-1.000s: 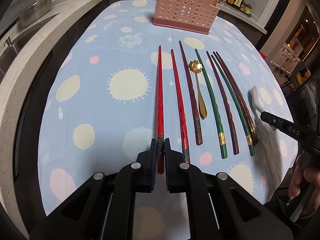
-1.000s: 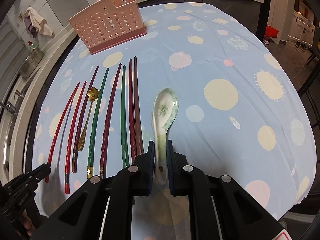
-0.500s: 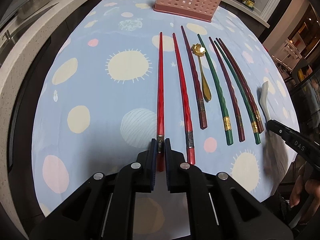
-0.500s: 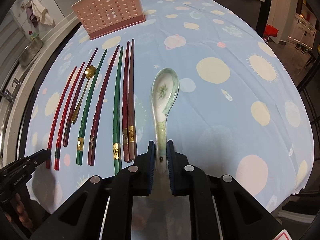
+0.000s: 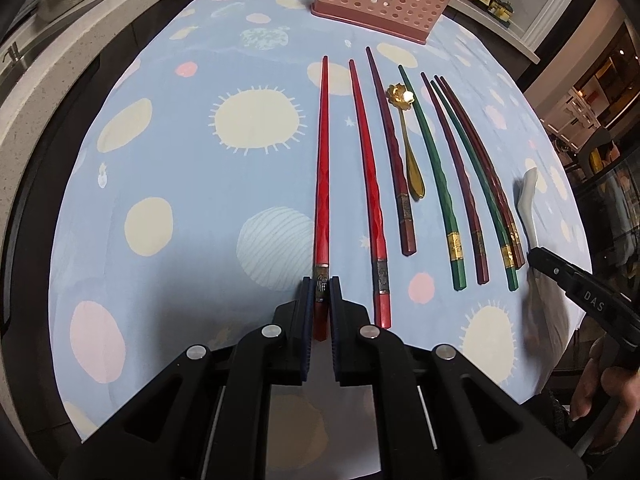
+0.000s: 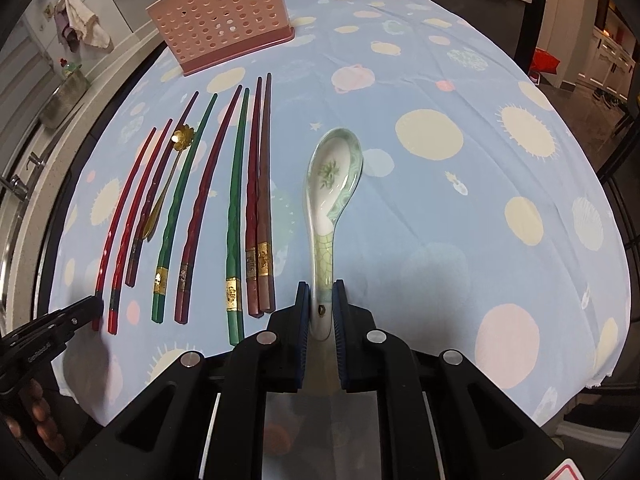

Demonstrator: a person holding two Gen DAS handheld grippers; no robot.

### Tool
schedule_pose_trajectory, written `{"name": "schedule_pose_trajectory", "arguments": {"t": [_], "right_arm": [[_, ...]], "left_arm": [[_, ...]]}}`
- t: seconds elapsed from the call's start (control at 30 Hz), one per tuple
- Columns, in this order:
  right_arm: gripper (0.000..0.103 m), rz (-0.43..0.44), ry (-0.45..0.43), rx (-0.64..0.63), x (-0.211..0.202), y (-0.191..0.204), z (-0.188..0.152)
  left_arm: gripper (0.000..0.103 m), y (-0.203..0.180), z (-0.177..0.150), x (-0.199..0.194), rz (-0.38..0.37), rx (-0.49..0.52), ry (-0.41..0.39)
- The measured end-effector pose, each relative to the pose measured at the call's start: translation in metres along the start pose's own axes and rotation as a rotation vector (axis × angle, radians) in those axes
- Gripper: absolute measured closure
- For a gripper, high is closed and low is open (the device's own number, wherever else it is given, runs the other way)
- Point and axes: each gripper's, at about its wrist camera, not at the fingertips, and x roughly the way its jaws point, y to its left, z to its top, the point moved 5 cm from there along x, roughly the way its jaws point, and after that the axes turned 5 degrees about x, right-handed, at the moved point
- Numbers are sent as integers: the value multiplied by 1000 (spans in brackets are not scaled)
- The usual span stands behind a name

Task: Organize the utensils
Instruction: 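Lift the red chopstick with the left tool while the right tool lifts the spoon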

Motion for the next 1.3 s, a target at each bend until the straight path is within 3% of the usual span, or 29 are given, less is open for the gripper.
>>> {"name": "schedule_pose_trajectory", "arguments": {"t": [0.23,0.33,0.47,0.67,0.87,1.03,1.3], "right_arm": [[92,20,-31,17,-15,0,8],[93,37,-55,21,-27,1,15],[102,61,-91,23,-40,6,31],[102,38,-91,-7,-34,8,40],[88,12,-28,8,-20,-5,17],[87,65,22,94,-5,-20,10],[86,69,31,83,5,-18,7]], "left_arm": [[96,-1,5,-14,-1,11,-36],[96,-2,15,-31,-2,15,-80],[96,-3,37,-57,-4,13,-157],[96,-5,68,-85,-1,22,-252],[96,-5,65,-79,-3,22,-232],[96,-6,59,-72,-2,25,-208],[96,-6,59,-69,3,27,-200]]}}
